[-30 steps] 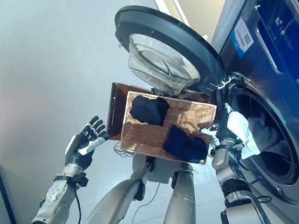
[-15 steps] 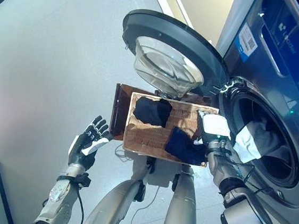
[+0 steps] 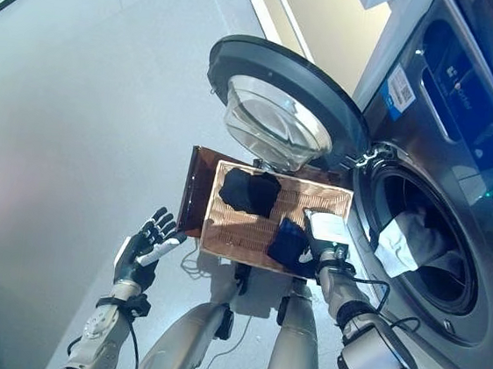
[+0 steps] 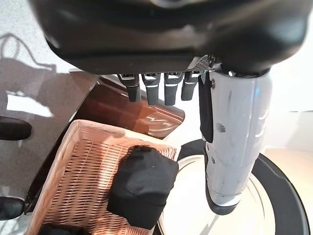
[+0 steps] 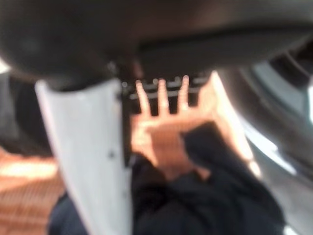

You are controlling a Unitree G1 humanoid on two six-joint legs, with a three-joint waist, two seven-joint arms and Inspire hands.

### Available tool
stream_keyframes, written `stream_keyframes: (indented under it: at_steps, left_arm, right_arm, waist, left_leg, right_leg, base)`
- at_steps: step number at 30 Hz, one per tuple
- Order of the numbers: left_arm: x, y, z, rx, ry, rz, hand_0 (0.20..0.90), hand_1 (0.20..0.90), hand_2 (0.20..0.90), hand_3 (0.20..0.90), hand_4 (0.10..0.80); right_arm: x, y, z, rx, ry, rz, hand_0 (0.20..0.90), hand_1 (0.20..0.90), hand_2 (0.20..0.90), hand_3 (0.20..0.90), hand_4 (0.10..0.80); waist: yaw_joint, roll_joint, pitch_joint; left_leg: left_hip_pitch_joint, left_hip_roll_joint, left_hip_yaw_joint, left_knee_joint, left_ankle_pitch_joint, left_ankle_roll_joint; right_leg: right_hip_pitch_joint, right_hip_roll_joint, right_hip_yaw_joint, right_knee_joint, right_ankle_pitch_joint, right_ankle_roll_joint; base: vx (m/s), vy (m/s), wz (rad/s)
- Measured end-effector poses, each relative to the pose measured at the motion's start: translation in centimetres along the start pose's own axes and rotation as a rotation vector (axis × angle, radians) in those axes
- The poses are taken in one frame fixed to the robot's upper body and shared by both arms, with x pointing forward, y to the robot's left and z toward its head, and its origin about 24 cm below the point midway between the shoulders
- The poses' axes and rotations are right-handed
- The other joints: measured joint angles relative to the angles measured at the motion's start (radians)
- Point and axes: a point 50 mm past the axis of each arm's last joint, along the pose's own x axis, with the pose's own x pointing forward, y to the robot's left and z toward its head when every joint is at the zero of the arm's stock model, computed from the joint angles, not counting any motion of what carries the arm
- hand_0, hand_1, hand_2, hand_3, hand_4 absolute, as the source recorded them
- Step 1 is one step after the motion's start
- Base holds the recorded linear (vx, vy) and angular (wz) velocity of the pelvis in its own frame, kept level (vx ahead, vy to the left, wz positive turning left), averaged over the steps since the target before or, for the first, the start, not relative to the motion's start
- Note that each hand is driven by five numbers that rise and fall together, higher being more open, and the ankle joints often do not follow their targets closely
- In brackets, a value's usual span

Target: Pick up the clothes and place them into the washing machine

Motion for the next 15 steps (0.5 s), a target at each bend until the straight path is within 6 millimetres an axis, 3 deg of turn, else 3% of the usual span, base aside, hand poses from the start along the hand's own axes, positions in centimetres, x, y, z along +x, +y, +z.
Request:
stream_keyframes:
  at_steps: [15]
  left_arm:
    - [0.0, -0.1, 0.1, 0.017, -0.003, 0.01, 0.9, 0.9, 0.9, 0.9, 0.8]
  right_arm:
    - [-0.6, 1.7, 1.7, 0.058, -0.007, 0.065, 0.9, 0.9, 0.9, 0.9, 0.8]
  waist:
    - [0.008, -0.013, -0.004]
  left_leg:
    - [-0.018, 0.001, -0.008, 0.001, 0.0, 0.0]
  right_leg:
    - [-0.009, 0.001, -0.009, -0.015, 0.008, -0.004]
  base:
    - [-0.007, 0.001, 0.0]
